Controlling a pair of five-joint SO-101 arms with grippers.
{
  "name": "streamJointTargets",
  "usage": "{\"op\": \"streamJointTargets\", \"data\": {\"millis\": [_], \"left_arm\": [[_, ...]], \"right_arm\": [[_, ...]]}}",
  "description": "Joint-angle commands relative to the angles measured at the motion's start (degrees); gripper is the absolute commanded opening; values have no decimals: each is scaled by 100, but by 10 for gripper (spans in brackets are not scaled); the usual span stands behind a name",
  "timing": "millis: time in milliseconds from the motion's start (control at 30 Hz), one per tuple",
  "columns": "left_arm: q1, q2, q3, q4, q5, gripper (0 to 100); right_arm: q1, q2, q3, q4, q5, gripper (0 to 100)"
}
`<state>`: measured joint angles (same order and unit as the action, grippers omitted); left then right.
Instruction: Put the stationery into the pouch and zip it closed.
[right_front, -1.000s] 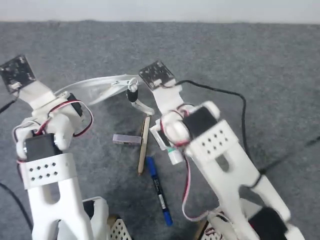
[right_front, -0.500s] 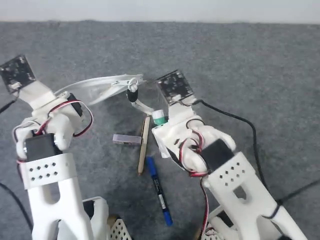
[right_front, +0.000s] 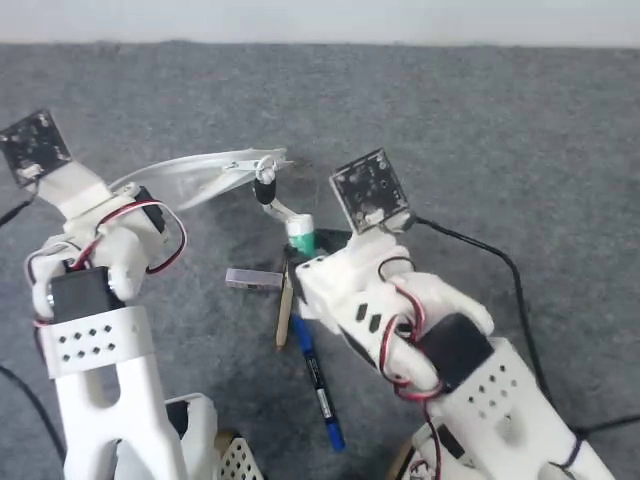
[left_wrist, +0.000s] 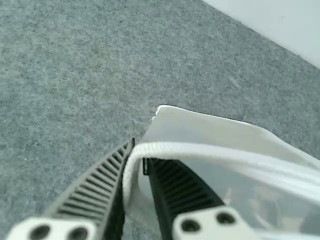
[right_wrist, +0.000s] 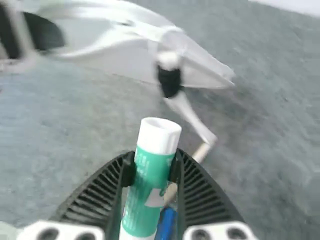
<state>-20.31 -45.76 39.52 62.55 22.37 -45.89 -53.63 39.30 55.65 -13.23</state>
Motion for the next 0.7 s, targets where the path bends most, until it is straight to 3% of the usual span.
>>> {"op": "streamJointTargets", "data": {"millis": [0,267,667], "left_arm": [[-44,26,-180,9,53,9],[-35,26,-180,9,53,9],[-26,18,-180,9,62,9]], "right_arm": [[-154,-312,-44,-189,-70,6],[-681,-356,-44,-1191,-35,6],[-699,-312,-44,-2703,-26,6]]}}
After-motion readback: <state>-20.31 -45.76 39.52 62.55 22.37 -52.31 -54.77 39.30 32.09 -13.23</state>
